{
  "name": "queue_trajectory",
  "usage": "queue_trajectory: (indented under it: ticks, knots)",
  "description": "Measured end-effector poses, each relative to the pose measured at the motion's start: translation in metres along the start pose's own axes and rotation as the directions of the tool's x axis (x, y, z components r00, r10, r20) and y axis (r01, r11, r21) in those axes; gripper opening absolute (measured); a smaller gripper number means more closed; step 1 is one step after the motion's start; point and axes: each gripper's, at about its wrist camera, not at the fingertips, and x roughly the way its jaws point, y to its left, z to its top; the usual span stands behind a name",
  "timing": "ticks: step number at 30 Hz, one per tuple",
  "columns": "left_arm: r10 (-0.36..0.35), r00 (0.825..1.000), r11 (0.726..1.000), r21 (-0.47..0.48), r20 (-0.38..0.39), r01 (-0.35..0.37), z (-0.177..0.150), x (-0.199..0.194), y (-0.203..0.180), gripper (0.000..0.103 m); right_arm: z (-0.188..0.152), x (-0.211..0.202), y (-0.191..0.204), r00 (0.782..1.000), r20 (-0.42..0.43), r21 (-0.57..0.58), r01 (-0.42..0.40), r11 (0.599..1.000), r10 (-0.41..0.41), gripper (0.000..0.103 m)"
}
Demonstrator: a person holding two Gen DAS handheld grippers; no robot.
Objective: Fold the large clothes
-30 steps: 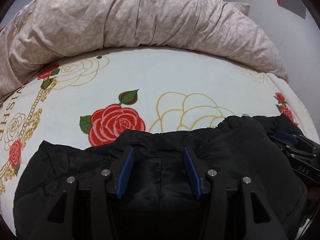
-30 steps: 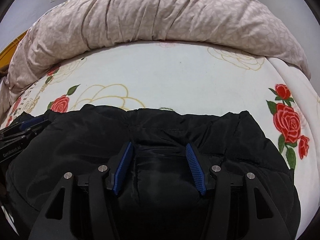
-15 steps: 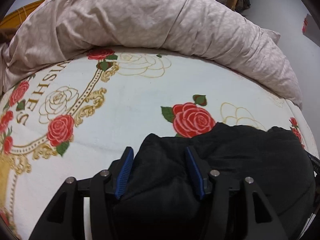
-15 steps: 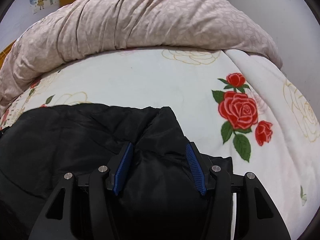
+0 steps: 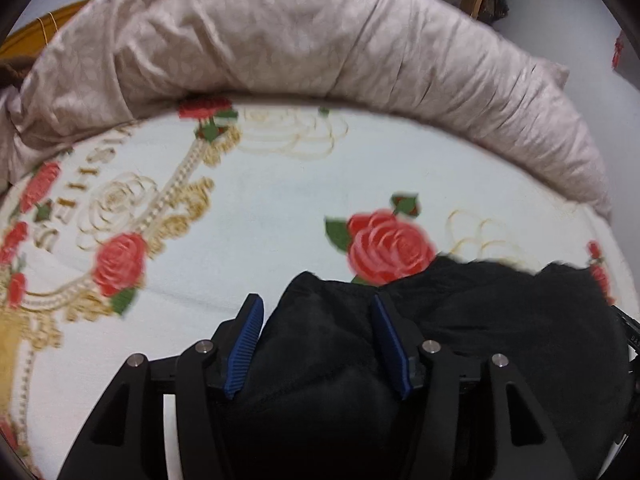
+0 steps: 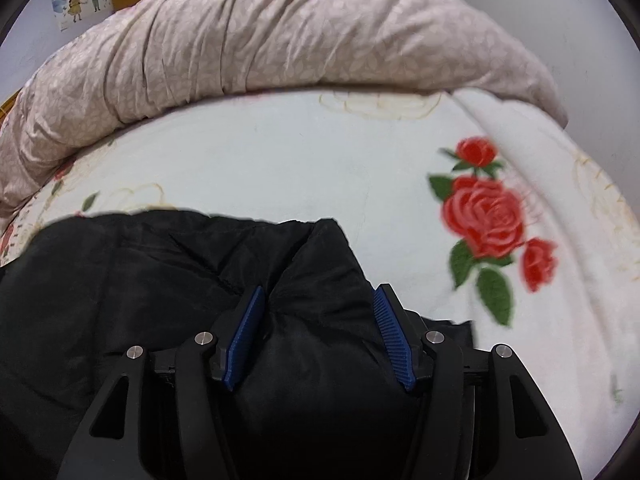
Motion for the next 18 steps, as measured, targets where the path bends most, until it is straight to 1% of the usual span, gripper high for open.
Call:
queue_trajectory:
  ticks: [2, 5, 7, 9, 10, 11, 12, 16, 18]
  knots:
    - [-0.018, 0.999, 1.000, 0.012, 0.049, 0.018, 0.001, -0.034, -0.001, 0.057, -0.002, -0.032, 0.002, 0.999, 0.049, -0.009, -0.019, 1.000, 0.019, 0.057]
    - [-0.054, 0.991, 0.998, 0.049, 0.124, 0.048, -0.014, -0.085, -0.006, 0.058, -0.016, -0.071, 0.008, 0.994, 0.097, -0.039, -0.046, 0.998, 0.049, 0.057]
    - [-0.071, 0.990, 0.996, 0.058, 0.118, 0.064, -0.032, -0.099, -0.006, 0.058, -0.035, -0.085, 0.010, 0.994, 0.093, -0.047, -0.048, 0.998, 0.052, 0.057]
    - [-0.072, 0.995, 0.996, 0.059, 0.071, 0.068, -0.051, -0.094, -0.007, 0.056, -0.051, -0.080, 0.007, 0.998, 0.057, -0.045, -0.036, 0.998, 0.038, 0.057]
    - [-0.060, 0.998, 0.997, 0.051, 0.035, 0.058, -0.060, -0.085, -0.006, 0.051, -0.056, -0.072, 0.005, 0.999, 0.019, -0.037, -0.029, 0.999, 0.030, 0.055]
    - [-0.056, 0.998, 0.998, 0.027, -0.007, 0.056, -0.067, -0.073, -0.003, 0.050, -0.063, -0.059, 0.000, 0.999, -0.027, -0.019, -0.017, 1.000, 0.017, 0.053]
    - [-0.062, 0.998, 0.998, 0.011, -0.021, 0.062, -0.072, -0.065, -0.001, 0.050, -0.070, -0.050, -0.003, 0.999, -0.049, -0.008, -0.011, 1.000, 0.011, 0.053]
    - [-0.041, 0.999, 0.999, 0.009, -0.018, 0.042, -0.074, -0.055, -0.004, 0.051, -0.081, -0.032, -0.006, 0.997, -0.076, -0.008, 0.013, 1.000, -0.014, 0.053]
    - [-0.029, 0.999, 0.999, 0.022, -0.028, 0.029, -0.073, -0.055, -0.006, 0.051, -0.080, -0.034, -0.006, 0.997, -0.080, -0.020, 0.017, 1.000, -0.019, 0.053]
